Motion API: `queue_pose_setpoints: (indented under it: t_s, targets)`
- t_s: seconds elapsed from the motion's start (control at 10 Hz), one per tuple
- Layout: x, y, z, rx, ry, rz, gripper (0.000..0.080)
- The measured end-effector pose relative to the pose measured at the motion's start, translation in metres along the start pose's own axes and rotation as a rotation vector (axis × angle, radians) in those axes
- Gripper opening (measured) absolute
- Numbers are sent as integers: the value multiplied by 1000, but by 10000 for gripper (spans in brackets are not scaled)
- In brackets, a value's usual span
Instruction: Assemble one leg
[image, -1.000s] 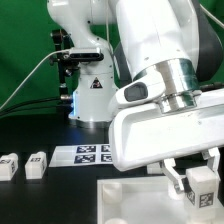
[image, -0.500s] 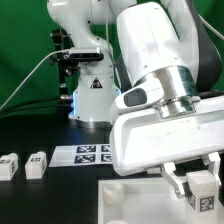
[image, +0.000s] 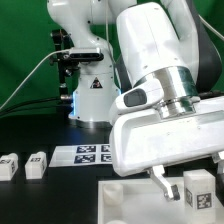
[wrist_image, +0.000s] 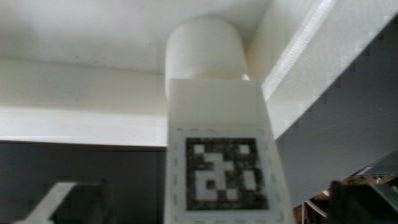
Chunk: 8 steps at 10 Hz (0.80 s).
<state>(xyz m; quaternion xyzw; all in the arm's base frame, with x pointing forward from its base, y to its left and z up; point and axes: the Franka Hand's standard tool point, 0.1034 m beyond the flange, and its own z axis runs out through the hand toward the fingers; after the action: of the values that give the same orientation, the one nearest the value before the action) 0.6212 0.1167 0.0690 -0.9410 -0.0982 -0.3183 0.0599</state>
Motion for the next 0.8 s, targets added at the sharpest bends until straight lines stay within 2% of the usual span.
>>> queue_pose_setpoints:
  t_s: [0.1,0.2,0.3,0.4,0.8]
  targets:
    - [0,0,0,0,0,0,636]
    - [0,0,0,0,0,0,646]
    - [0,0,0,0,0,0,646]
    - [-11,-2,5,14,-59,1,646]
    - [-12,-2,6,18,-73,1,648]
